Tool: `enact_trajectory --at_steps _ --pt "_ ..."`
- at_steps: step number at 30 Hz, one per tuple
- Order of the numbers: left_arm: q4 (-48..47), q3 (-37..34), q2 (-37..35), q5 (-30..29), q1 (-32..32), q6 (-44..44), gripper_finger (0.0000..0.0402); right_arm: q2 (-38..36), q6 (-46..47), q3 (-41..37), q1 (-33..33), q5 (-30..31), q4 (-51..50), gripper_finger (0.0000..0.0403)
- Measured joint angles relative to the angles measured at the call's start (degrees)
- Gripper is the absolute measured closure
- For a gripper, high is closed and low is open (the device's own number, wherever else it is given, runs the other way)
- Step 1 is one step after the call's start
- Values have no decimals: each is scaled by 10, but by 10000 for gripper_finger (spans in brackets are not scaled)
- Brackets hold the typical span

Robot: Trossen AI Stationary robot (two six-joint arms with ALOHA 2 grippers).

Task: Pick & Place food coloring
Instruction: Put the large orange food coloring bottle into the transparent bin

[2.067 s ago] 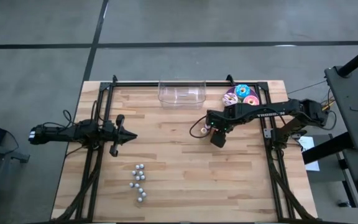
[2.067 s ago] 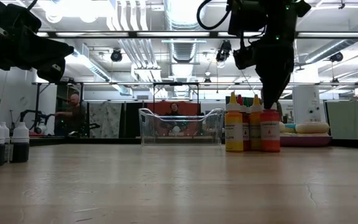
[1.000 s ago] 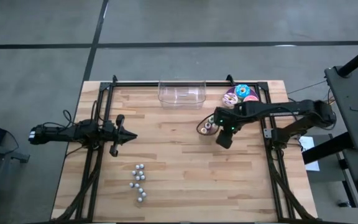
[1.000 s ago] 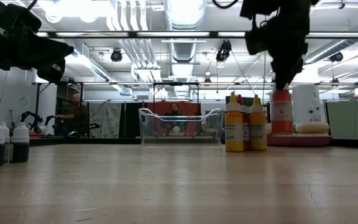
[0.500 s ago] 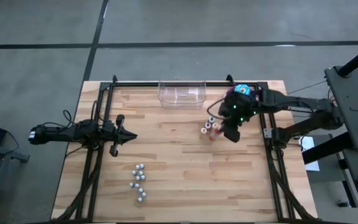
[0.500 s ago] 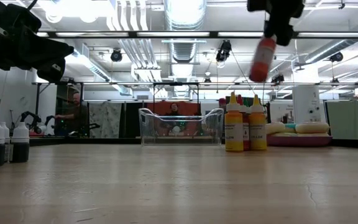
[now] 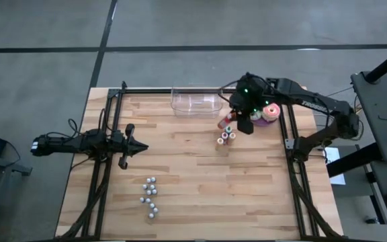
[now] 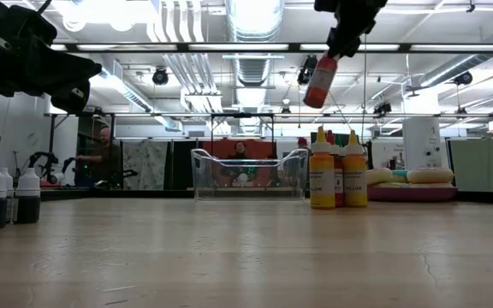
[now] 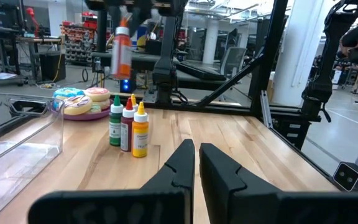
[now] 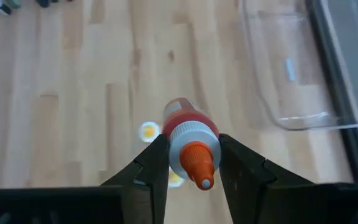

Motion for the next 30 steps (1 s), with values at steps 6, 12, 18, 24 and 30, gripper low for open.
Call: enact_trajectory --at_steps 6,12,18,24,30 --pt "0 0 0 0 0 0 402 47 -36 34 -27 0 1 297" --pt "0 0 0 0 0 0 402 110 -42 86 -42 25 4 297" --pt "0 0 0 0 0 0 402 178 -19 173 -67 35 -21 295" --pt "0 0 0 0 0 0 402 242 -14 256 -91 63 -56 295" --pt "0 0 0 0 0 0 402 311 -31 336 -118 65 -97 295"
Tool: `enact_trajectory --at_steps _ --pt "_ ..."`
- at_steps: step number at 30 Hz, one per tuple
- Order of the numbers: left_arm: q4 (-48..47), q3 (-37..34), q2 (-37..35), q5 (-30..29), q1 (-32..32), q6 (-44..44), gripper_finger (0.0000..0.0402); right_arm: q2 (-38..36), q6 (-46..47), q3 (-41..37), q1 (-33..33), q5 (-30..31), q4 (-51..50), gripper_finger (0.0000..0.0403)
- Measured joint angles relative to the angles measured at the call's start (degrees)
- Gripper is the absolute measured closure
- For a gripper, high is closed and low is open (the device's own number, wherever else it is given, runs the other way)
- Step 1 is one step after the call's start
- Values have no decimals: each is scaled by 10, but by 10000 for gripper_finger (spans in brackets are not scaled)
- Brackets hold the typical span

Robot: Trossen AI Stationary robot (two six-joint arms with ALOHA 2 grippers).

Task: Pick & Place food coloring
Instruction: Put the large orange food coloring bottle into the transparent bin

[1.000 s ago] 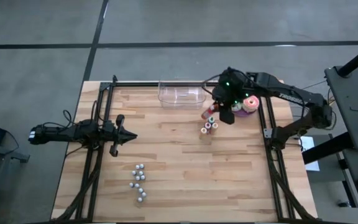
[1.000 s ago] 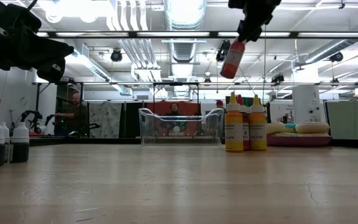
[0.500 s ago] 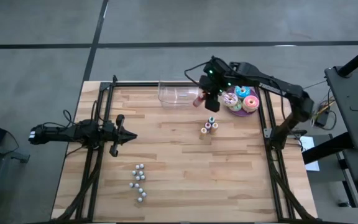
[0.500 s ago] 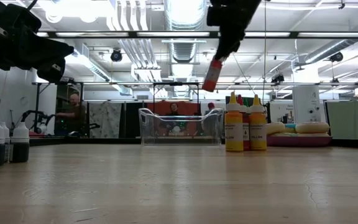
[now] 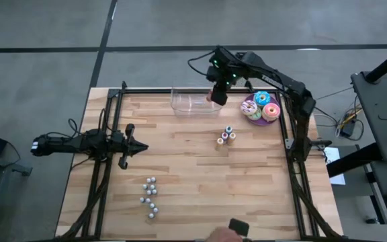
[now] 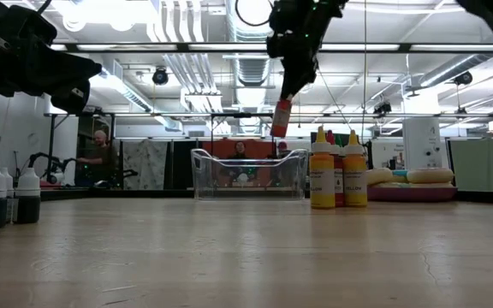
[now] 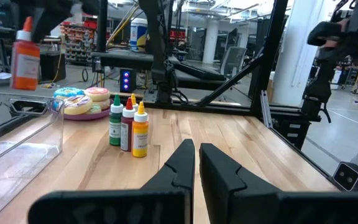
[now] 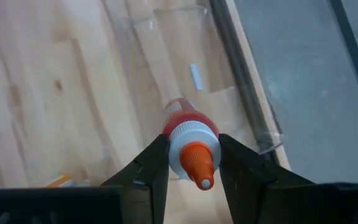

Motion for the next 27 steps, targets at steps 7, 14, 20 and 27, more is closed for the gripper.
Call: enact_trajectory --at_steps 7,14,20,27 --pt "0 0 0 0 0 0 402 65 -67 69 -34 0 -17 295" --pt "0 0 0 0 0 0 402 105 -100 92 -63 0 -17 296" --pt "0 0 0 0 0 0 402 125 -106 89 -77 1 -16 296" --pt "0 0 0 0 0 0 402 140 -111 88 -83 1 -15 296"
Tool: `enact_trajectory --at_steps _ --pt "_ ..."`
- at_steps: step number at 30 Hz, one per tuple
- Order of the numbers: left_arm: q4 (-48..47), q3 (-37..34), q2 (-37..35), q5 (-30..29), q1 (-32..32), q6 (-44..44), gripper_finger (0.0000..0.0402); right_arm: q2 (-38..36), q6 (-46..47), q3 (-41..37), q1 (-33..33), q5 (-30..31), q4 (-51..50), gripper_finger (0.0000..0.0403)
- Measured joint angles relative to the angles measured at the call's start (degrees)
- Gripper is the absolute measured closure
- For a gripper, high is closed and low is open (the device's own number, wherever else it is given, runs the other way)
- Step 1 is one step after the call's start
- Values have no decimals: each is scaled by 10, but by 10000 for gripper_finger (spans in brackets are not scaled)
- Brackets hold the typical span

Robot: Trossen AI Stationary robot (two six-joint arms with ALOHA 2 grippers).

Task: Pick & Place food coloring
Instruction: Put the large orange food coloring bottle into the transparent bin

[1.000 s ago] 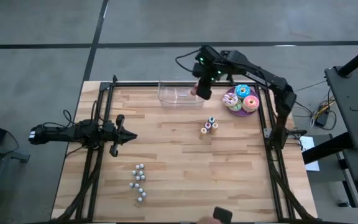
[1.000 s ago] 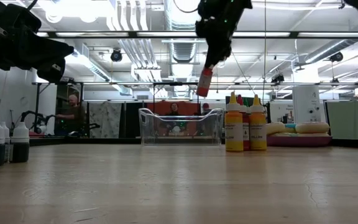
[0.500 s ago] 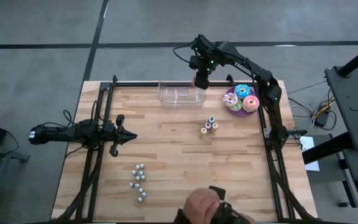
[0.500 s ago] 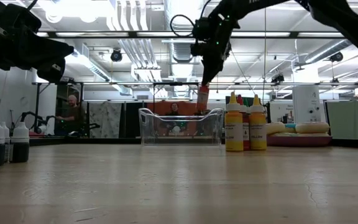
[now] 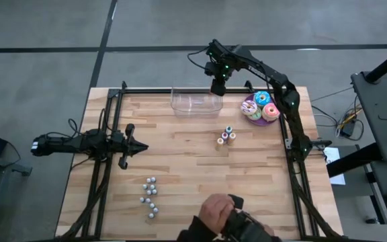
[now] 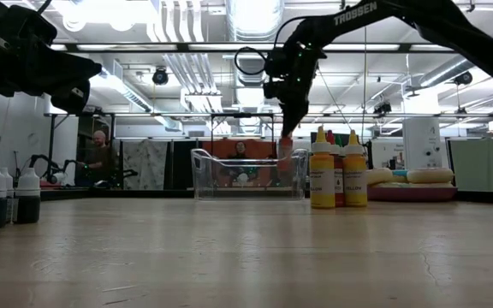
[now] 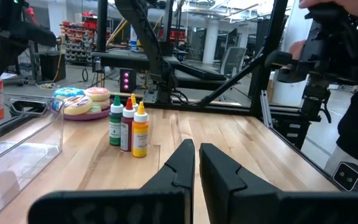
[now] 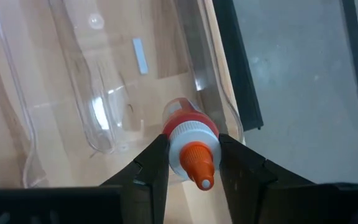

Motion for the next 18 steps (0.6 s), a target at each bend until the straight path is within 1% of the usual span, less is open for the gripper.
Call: enact_trajectory --at_steps 6,18 --pt "0 0 0 0 0 0 402 18 -10 0 -1 11 3 296" --pt "0 0 0 0 0 0 402 47 -9 -1 -3 10 9 296"
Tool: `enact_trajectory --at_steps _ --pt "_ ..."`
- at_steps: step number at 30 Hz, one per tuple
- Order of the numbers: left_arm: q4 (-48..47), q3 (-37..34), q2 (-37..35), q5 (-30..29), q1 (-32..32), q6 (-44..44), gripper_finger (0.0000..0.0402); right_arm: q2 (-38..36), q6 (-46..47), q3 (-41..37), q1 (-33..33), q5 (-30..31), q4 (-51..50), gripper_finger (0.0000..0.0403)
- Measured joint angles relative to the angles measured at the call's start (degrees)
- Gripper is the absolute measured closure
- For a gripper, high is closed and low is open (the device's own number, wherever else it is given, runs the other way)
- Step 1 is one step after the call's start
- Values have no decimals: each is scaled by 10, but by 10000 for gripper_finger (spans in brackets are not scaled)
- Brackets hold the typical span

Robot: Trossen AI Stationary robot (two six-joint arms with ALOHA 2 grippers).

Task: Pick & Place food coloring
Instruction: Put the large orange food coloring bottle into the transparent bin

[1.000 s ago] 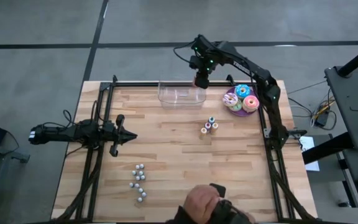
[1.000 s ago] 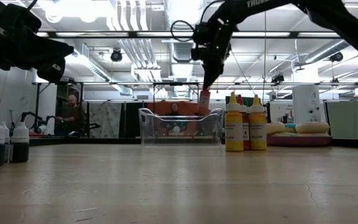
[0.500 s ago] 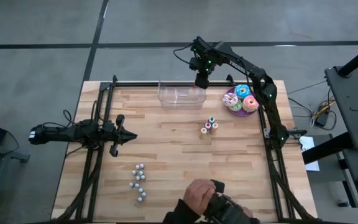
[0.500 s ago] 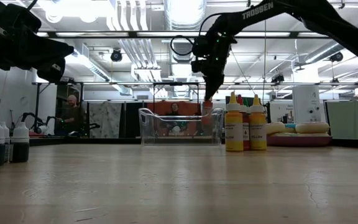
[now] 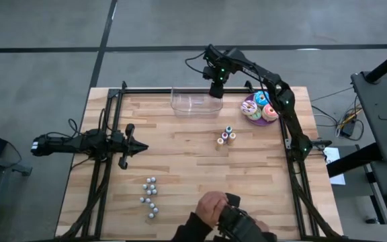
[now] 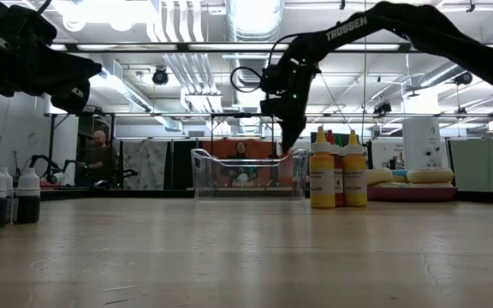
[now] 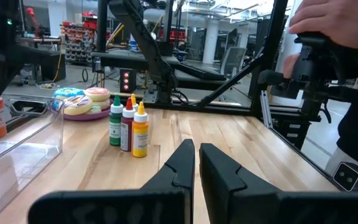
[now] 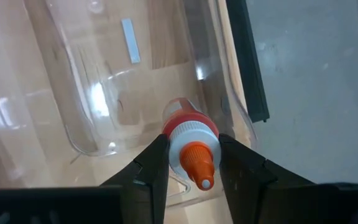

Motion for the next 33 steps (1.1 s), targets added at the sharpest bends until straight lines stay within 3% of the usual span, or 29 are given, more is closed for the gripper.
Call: enact_trajectory --at_steps 33 --pt "0 0 0 0 0 0 402 21 -3 -4 -2 15 17 287"
